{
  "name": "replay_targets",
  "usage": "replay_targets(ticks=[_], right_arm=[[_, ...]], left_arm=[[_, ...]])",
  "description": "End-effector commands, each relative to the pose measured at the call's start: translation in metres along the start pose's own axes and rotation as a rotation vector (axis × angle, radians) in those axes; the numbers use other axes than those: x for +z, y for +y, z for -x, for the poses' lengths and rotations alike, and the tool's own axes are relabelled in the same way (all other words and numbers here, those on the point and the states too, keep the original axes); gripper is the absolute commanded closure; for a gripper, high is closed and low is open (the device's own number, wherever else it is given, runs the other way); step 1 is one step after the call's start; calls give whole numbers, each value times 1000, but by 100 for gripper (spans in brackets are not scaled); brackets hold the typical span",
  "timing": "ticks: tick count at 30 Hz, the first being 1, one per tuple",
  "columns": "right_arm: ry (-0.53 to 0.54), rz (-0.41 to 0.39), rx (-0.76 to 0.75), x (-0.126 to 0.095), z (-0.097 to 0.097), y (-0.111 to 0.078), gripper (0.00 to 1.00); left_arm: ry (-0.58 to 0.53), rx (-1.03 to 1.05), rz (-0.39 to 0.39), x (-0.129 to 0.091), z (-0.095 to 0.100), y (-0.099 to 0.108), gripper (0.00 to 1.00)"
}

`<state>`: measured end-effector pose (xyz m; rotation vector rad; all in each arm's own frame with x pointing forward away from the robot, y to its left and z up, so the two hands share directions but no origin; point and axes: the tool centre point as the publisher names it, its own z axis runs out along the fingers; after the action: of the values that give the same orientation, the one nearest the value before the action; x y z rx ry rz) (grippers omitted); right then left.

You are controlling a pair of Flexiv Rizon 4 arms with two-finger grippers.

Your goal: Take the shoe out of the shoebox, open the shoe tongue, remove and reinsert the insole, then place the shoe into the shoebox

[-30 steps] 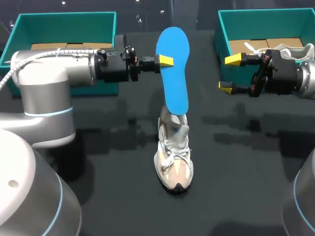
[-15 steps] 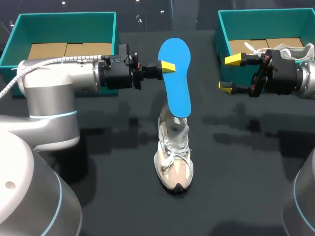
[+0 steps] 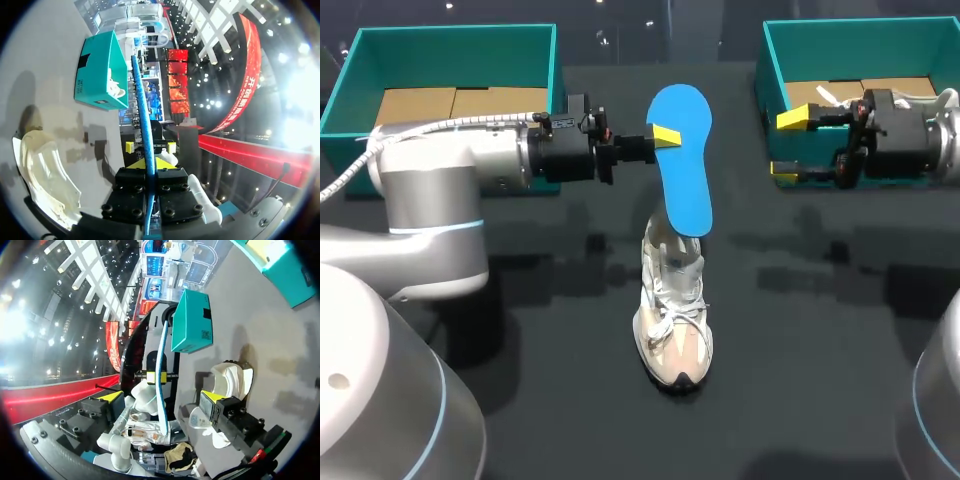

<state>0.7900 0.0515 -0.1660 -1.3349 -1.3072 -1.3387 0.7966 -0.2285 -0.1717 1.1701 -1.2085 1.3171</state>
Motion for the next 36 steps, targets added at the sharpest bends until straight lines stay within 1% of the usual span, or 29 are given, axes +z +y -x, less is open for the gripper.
replay_targets(ticks=[1, 7, 13, 17, 20, 25, 36], right_arm=[[-210, -14, -19, -3, -35, -1, 0], [-410, -24, -41, 4, -55, -1, 0], [-607, -56, -81, 15, -77, -4, 0], [-730, -75, -107, 27, -92, -6, 0], [-804, -90, -122, 36, -102, -7, 0], [-895, -114, -132, 50, -110, -7, 0], [-992, -127, -126, 69, -111, -16, 0]], left_arm=[[0, 0, 1, 0, 1, 0, 100], [0, 0, 1, 0, 1, 0, 100], [0, 0, 1, 0, 1, 0, 100], [0, 0, 1, 0, 1, 0, 100], [0, 0, 1, 0, 1, 0, 100], [0, 0, 1, 0, 1, 0, 100], [0, 0, 1, 0, 1, 0, 100]])
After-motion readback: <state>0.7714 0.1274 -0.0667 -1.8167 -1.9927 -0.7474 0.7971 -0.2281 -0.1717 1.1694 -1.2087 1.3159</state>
